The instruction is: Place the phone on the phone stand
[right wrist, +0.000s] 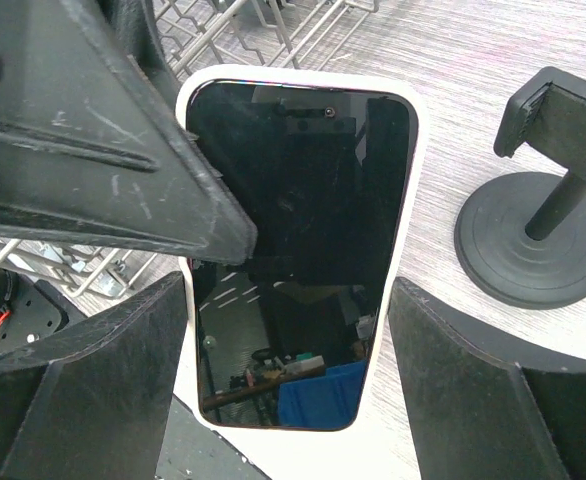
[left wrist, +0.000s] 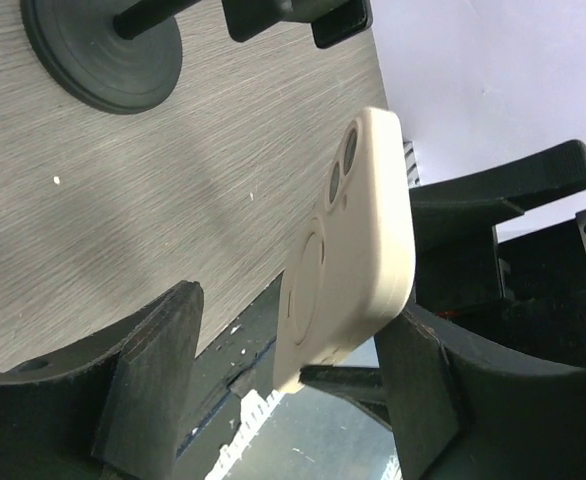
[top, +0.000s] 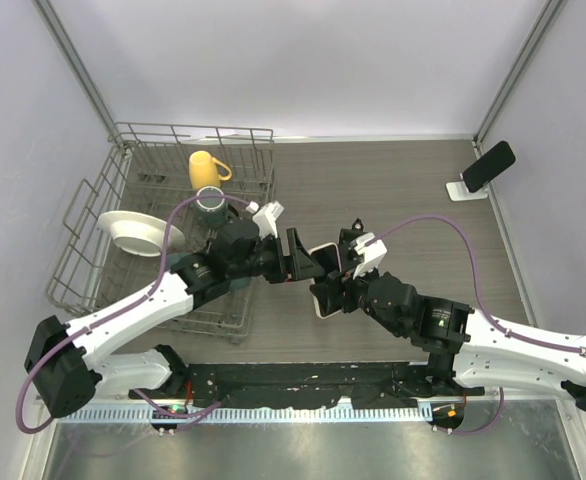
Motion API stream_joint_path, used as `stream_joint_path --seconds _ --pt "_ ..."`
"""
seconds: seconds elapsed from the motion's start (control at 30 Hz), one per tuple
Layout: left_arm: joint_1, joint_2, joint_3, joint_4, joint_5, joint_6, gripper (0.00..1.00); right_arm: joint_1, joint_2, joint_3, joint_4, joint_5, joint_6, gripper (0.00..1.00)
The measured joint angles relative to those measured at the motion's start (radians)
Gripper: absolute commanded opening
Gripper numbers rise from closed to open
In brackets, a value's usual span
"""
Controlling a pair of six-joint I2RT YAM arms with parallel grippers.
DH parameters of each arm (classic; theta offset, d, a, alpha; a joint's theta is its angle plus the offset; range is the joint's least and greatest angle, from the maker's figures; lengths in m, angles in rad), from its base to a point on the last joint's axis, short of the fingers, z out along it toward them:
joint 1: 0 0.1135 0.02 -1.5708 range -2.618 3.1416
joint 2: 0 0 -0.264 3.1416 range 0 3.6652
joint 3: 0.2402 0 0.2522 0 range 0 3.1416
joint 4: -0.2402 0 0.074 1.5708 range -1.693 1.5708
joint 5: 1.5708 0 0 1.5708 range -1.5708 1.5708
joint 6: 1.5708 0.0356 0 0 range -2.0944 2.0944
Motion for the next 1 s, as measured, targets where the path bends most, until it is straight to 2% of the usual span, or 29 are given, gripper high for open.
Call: stream_joint_path --seconds 0.27,0.3,0.37,0.4,0.47,0.5,0.53,0.6,0.73,1.0 --pt "-0.015 0.065 0.05 0.027 -0.002 0.002 0.45 0.0 0.003 0.002 0.0 -0.011 -0.033 0.01" --pt "-0.018 0.072 0.054 0.031 -0.002 0.003 0.37 0.0 0.007 0.005 0.0 -0.012 -0.037 0.01" --pt "-0.019 0.082 0.058 0.038 0.0 0.006 0.27 0.0 0.021 0.011 0.001 -0.017 -0.04 0.01" --pt "-0.019 0.085 0.058 0.039 -0.001 0.009 0.14 0.0 0.029 0.013 0.0 -0.021 -0.042 0.07" --pt "-0.019 0.085 0.058 0.036 -0.003 0.021 0.03 0.0 0.045 0.019 -0.005 -0.031 -0.043 0.28" --pt "-0.019 0.085 0.06 0.027 -0.003 0.04 0.0 0.0 0.053 0.027 -0.011 -0.035 -0.042 0.51" --pt "-0.019 0.085 0.061 0.025 -0.002 0.044 0.0 0.0 0.06 0.034 -0.017 -0.035 -0.041 0.65" --pt "-0.019 0.084 0.069 0.016 -0.001 0.065 0.0 -0.002 0.076 0.053 -0.033 -0.039 -0.037 0.77" --pt "-0.019 0.066 0.071 -0.007 -0.002 0.121 0.0 -0.008 0.136 0.121 -0.102 -0.074 -0.035 0.8" --pt "-0.009 0.015 0.091 -0.15 0.037 0.279 0.0 -0.035 0.196 0.193 -0.191 -0.264 -0.037 0.81"
